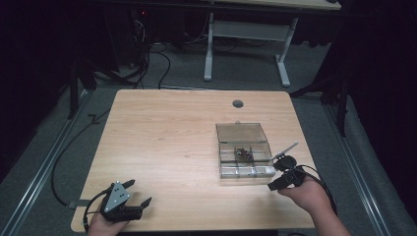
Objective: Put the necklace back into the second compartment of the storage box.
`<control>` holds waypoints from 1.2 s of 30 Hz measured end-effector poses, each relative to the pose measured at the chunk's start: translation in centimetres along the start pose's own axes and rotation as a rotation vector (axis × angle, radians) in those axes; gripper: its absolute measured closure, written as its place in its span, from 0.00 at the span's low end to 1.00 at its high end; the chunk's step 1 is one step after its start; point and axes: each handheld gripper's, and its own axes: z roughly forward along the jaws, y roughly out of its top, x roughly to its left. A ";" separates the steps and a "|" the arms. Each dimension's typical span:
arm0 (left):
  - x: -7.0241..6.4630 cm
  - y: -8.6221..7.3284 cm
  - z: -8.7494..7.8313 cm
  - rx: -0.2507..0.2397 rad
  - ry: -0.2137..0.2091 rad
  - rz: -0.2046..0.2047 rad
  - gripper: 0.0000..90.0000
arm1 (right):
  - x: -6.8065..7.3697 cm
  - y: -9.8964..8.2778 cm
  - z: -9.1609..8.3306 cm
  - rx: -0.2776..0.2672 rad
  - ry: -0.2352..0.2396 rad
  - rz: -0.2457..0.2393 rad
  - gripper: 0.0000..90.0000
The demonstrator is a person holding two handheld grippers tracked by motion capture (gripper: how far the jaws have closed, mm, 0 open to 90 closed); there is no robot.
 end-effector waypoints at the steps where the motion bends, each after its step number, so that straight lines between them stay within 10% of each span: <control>1: 0.0 0.0 0.0 0.000 0.000 0.000 0.18 | 0.1 -0.1 0.1 -0.007 -0.002 -0.005 0.59; 11: 0.1 0.0 -0.1 -0.007 0.002 -0.007 0.17 | 0.7 -1.6 1.4 -0.160 0.016 0.001 0.59; 36: 0.1 -0.2 -0.4 -0.053 0.020 -0.025 0.17 | 2.4 -6.5 5.8 -0.766 0.088 0.065 0.53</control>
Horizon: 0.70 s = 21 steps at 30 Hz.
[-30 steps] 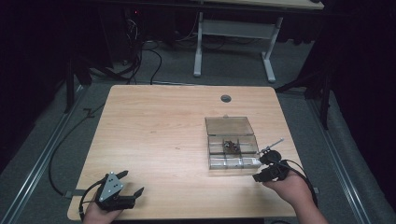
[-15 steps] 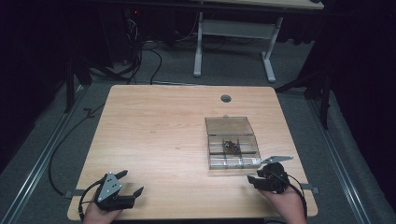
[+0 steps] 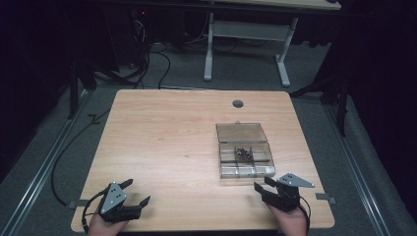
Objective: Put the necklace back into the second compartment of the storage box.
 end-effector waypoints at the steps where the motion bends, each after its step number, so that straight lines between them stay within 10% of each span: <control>1: 0.0 0.0 0.0 -0.002 0.000 0.001 0.17 | 0.0 -0.2 0.1 -0.034 0.015 -0.002 0.53; 7: 0.0 0.0 -0.1 -0.008 -0.005 0.007 0.17 | 0.3 -1.0 0.2 -0.132 0.025 -0.046 0.52; 21: 0.0 0.0 0.0 -0.007 -0.010 0.011 0.17 | 0.5 -1.4 0.1 -0.150 -0.010 -0.016 0.50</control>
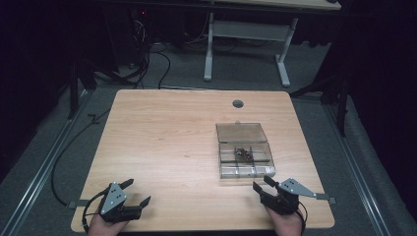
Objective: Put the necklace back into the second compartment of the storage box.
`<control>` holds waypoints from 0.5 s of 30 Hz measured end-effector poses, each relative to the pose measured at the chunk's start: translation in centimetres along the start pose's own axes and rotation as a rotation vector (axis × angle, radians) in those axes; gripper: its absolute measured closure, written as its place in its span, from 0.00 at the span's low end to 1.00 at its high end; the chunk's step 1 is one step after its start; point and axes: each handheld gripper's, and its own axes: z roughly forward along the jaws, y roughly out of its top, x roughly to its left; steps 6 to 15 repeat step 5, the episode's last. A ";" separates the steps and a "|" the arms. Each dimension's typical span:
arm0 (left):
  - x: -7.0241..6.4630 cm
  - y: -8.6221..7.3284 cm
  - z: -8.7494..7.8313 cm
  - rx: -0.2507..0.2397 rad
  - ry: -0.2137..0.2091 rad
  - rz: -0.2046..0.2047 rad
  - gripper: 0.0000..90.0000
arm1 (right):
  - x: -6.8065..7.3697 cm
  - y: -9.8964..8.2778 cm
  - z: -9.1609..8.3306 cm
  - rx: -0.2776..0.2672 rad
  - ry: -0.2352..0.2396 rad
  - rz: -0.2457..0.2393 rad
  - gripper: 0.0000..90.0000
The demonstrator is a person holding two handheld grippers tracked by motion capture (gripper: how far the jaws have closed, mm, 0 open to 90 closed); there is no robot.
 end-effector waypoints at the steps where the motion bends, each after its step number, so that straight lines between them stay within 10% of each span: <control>1: 0.0 0.0 0.0 0.000 -0.002 0.000 0.17 | 0.0 0.0 0.0 0.005 0.000 -0.001 0.51; 15: -0.1 0.0 0.0 0.003 -0.009 0.010 0.17 | 0.0 0.1 0.2 0.018 -0.006 -0.004 0.51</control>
